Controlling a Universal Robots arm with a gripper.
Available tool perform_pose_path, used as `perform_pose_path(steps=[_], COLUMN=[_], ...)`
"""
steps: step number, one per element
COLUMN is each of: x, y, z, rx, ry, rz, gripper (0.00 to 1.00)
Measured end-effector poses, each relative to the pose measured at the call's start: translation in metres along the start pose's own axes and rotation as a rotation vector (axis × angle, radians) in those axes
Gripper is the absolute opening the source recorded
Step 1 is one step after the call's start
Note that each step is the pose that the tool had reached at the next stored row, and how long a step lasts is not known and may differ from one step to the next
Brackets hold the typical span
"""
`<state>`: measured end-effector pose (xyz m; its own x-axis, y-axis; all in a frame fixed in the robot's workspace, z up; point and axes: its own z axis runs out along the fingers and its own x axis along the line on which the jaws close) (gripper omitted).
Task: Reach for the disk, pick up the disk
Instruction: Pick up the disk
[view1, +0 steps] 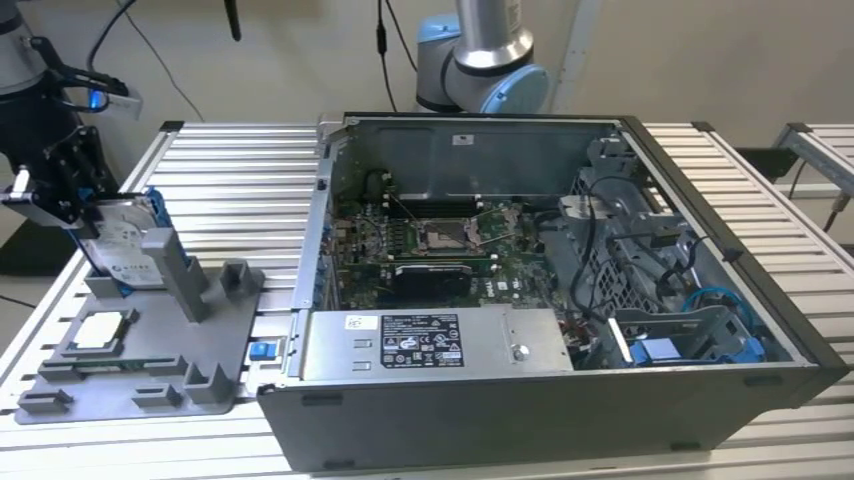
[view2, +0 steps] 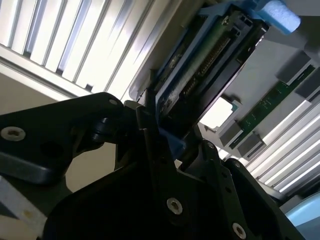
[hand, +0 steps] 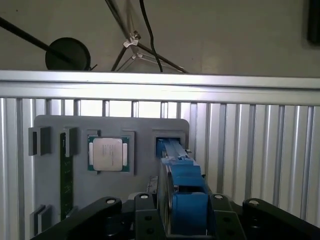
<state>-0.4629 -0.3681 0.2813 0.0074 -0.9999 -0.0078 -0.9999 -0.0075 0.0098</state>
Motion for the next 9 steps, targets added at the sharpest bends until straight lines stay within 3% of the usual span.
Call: perform_pose_path(steps=[3, 4, 9], x=[0.0000, 0.0000, 0.0000], y=[0.0001, 0.0000, 0.0000], z=[0.0007, 0.0012, 0.0030], rx=[-0.0002, 0.0002, 0.0001], ry=[0.0002, 0.0001, 0.0001], rz=[0.000, 0.000, 0.000], gripper=[1.00, 0.00, 0.00])
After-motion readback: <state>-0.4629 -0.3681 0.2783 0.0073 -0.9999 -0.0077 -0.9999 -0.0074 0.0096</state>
